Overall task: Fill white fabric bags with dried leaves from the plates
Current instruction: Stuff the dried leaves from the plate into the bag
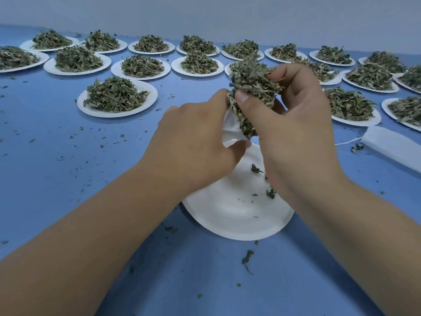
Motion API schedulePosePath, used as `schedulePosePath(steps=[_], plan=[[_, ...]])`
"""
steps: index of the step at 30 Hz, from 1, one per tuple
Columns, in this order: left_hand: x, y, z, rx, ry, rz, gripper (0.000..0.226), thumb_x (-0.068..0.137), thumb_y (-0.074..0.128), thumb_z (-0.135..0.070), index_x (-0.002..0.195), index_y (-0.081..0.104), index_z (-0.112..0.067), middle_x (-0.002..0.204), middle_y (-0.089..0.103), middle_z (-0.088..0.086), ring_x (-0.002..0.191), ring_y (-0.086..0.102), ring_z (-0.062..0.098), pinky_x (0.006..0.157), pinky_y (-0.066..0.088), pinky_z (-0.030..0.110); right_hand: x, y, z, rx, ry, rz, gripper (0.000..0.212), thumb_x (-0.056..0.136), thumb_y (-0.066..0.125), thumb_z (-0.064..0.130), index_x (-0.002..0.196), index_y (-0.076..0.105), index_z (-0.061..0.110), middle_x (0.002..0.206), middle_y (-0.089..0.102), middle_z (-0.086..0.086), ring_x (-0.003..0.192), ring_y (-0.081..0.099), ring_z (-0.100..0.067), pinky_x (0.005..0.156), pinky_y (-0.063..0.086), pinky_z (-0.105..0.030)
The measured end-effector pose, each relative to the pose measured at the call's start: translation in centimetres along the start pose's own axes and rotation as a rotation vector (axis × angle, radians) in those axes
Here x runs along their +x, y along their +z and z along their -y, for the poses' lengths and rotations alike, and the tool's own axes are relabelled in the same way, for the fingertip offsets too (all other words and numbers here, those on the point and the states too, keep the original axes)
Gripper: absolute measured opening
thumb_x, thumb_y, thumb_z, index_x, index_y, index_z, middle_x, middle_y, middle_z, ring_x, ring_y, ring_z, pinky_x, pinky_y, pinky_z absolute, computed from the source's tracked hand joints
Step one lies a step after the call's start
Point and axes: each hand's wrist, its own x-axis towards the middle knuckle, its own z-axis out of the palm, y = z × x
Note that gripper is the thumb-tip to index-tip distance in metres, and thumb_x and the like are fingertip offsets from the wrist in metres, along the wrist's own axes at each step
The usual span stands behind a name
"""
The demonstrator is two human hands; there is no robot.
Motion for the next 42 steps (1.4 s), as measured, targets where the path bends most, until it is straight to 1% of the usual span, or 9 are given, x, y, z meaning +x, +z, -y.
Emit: schedulePosePath(steps=[9, 15, 20, 27, 32, 36, 38, 40, 42], plan=[[0.2, -0.6, 0.9, -0.154, -0.133, -0.057, 0.025, 0.073, 0.057, -0.039, 0.071, 0.044, -0.018, 0.055, 0.045, -0.002, 0.055, 0.046, 0.024, 0.05, 0.04, 0.039, -1.0, -1.7, -0.6, -0.151, -0.098, 0.185, 0.019, 0.089, 0.072, 0.011, 0.098, 0.061, 0.023, 0.099, 0.071, 0.009, 0.101, 0.068, -0.011, 0.08, 0.058, -0.03], [0.2, -0.8, 1.0, -0.17, -0.109, 0.011, 0.025, 0.072, 0.058, -0.041, 0.063, 0.043, -0.023, 0.056, 0.051, -0.009, 0.053, 0.044, 0.014, 0.051, 0.035, 0.032, -0.9, -3.1, -0.6, -0.253, -0.184, 0.278, 0.017, 0.09, 0.07, 0.013, 0.092, 0.076, 0.029, 0.103, 0.072, 0.006, 0.097, 0.07, -0.013, 0.078, 0.058, -0.026], [0.1, -0.9, 0.7, -0.137, 0.044, 0.136, 0.02, 0.07, 0.054, -0.044, 0.069, 0.049, -0.025, 0.062, 0.05, -0.008, 0.063, 0.05, 0.011, 0.053, 0.034, 0.032, 0.3, -4.4, -0.3, -0.307, 0.005, 0.401, 0.015, 0.069, 0.086, 0.022, 0.08, 0.081, 0.03, 0.103, 0.074, 0.006, 0.092, 0.074, -0.017, 0.083, 0.062, -0.045], [0.1, -0.4, 1.3, -0.116, 0.238, 0.172, 0.027, 0.074, 0.068, -0.029, 0.098, 0.065, -0.015, 0.126, 0.055, 0.002, 0.113, 0.05, 0.025, 0.091, 0.043, 0.041, 2.4, -4.8, 0.6, -0.388, 0.18, 0.596, 0.053, 0.065, 0.093, 0.015, 0.106, 0.059, 0.022, 0.091, 0.073, -0.007, 0.08, 0.064, -0.018, 0.08, 0.058, -0.032], [0.2, -1.0, 1.2, -0.113, 0.32, 0.156, 0.032, 0.077, 0.071, -0.022, 0.108, 0.064, -0.021, 0.159, 0.026, 0.009, 0.147, 0.022, 0.032, 0.109, 0.032, 0.056, 3.8, -4.7, 1.1, -0.339, 0.348, 0.765, 0.066, 0.061, 0.088, 0.025, 0.118, 0.056, 0.019, 0.103, 0.075, -0.002, 0.094, 0.07, -0.03, 0.094, 0.058, -0.051], [0.1, -1.4, 1.0, -0.112, 0.323, 0.182, 0.05, 0.075, 0.079, -0.012, 0.118, 0.062, -0.031, 0.167, 0.007, 0.009, 0.154, 0.004, 0.033, 0.115, 0.022, 0.063, 3.3, -4.3, 0.4, -0.178, 0.36, 0.835, 0.05, 0.076, 0.08, 0.004, 0.122, 0.064, -0.001, 0.112, 0.072, -0.027, 0.108, 0.066, -0.051, 0.099, 0.049, -0.067], [-0.3, -1.6, 1.5, -0.107, 0.348, 0.207, 0.051, 0.076, 0.074, -0.016, 0.122, 0.059, -0.031, 0.168, 0.003, 0.008, 0.155, 0.001, 0.031, 0.119, 0.019, 0.059, 3.0, -4.0, 0.1, -0.156, 0.337, 0.782, 0.05, 0.072, 0.082, 0.006, 0.119, 0.066, -0.005, 0.11, 0.072, -0.029, 0.106, 0.067, -0.051, 0.096, 0.049, -0.069], [1.0, -1.7, 0.8, -0.1, 0.238, 0.258, 0.058, 0.077, 0.067, -0.02, 0.132, 0.053, -0.031, 0.168, 0.005, 0.001, 0.156, 0.002, 0.023, 0.124, 0.015, 0.043, 3.1, -4.1, -0.2, -0.129, 0.321, 0.72, 0.049, 0.065, 0.084, 0.008, 0.111, 0.069, 0.0, 0.097, 0.076, -0.02, 0.095, 0.073, -0.036, 0.096, 0.056, -0.055], [0.6, -2.8, 2.1, -0.22, 0.187, 0.31, 0.059, 0.087, 0.07, -0.018, 0.14, 0.047, -0.032, 0.161, 0.027, -0.009, 0.153, 0.019, 0.017, 0.117, 0.024, 0.026, 3.1, -4.2, -0.2, -0.114, 0.323, 0.663, 0.043, 0.057, 0.087, 0.016, 0.098, 0.074, 0.014, 0.085, 0.076, -0.008, 0.083, 0.073, -0.022, 0.09, 0.06, -0.045]])
